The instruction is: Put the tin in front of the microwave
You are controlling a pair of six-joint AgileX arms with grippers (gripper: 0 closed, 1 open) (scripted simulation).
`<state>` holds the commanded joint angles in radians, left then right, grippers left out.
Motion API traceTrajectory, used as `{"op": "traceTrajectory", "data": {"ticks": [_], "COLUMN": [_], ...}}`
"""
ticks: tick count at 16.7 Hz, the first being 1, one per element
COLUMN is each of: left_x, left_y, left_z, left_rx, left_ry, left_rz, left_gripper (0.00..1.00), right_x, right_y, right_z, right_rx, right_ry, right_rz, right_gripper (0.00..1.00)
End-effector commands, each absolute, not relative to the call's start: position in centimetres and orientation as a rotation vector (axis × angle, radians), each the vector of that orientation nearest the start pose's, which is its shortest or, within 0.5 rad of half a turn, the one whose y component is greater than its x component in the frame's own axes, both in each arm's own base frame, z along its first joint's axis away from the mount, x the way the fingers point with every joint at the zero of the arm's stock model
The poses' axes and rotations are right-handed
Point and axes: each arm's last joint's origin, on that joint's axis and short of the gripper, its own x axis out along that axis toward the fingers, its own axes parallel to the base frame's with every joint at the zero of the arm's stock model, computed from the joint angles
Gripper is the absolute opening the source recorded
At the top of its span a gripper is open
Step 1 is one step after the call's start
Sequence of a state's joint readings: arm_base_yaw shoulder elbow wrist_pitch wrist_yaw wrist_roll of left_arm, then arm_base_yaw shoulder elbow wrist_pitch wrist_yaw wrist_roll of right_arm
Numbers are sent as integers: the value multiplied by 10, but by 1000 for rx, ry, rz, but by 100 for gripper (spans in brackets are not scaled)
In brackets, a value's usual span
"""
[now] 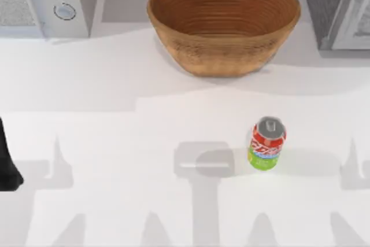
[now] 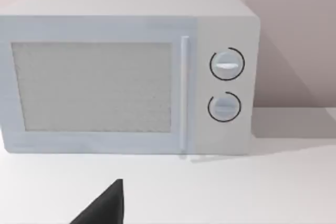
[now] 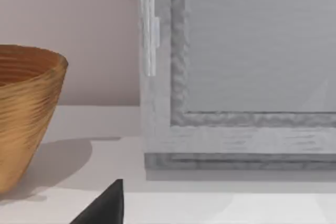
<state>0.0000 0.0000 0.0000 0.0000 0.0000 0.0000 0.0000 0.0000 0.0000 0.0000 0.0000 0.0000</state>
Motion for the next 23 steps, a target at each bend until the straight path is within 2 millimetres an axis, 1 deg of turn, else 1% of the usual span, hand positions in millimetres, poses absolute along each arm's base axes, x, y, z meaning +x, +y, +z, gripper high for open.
{"op": "traceTrajectory", "data": {"ticks": [4,7,11,14,16,18,21,23], "left_x": [106,109,122,144,164,188,226,250], "left_y": [-3,-8,-22,-41,-59,-83,-130,-168], "left_z": [162,171,198,224,242,257,271,273], "left_rx": [2,14,49,97,140,192,280,342], "left_ry": [27,138,369,573,713,848,1034,1141], "left_rz": [-15,-72,-186,-285,-352,-415,-496,-538], "left_gripper": [100,100,100,100,100,100,100,100], "right_x": [106,106,106,106,106,106,106,106], "right_y": [-1,-1,-1,-1,-1,-1,-1,-1], "right_z": [160,160,160,160,160,160,160,160], "right_rx": [0,0,0,0,0,0,0,0], "right_ry": [0,0,0,0,0,0,0,0], "right_rz": [0,0,0,0,0,0,0,0], "right_gripper": [100,100,100,100,100,100,100,100]}}
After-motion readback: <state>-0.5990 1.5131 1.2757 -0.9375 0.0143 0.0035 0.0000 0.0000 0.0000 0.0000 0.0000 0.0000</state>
